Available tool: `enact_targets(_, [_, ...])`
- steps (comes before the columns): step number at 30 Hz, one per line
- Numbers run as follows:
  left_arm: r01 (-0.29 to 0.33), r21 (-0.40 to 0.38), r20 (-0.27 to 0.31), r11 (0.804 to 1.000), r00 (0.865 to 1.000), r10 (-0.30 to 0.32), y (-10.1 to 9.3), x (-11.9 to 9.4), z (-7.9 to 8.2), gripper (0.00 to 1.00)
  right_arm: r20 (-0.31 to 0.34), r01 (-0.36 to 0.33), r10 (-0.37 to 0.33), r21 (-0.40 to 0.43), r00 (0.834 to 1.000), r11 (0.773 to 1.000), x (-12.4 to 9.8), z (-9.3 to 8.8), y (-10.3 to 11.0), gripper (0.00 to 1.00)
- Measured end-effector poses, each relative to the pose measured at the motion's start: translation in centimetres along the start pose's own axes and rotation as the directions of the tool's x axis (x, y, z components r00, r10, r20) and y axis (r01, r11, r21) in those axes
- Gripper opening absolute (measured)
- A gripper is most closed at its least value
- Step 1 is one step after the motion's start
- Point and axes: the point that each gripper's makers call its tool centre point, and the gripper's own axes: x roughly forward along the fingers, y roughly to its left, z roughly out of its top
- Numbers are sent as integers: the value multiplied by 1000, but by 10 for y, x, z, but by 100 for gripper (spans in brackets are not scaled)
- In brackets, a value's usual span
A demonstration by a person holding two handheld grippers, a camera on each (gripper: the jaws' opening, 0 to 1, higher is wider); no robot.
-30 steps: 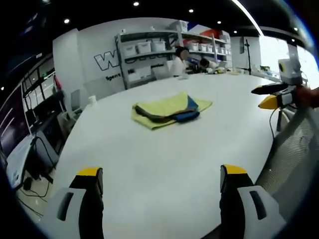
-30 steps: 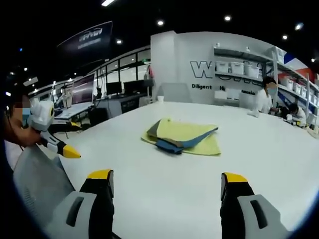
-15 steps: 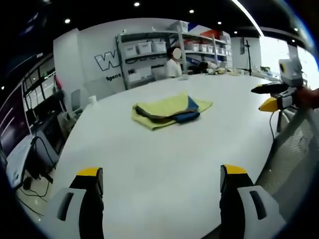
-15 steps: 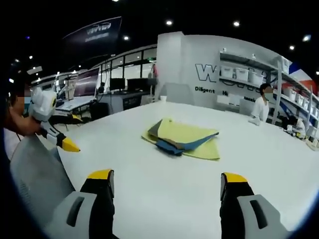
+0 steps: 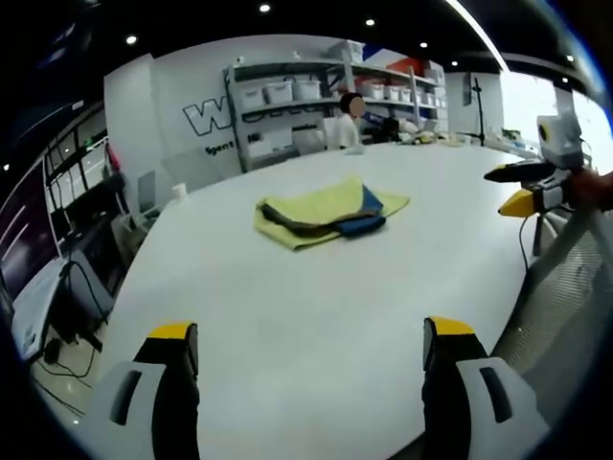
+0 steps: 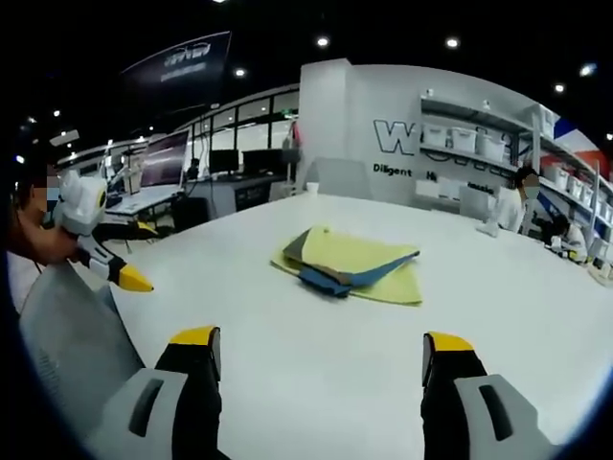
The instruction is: Fold the garment on the visible template until the final outline fits inside the template.
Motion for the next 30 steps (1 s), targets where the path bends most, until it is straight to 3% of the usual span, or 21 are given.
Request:
enact_targets(22, [-4,1,-39,1000,999,4,1,2,-9,99,-50,-44,44,4,998,999,2,-9,10,81])
enact_targets(30, [7,7,-61,1000,998,-6,-1,3,-13,99,-50,-21,22,24,999,999,1,-10,5,80])
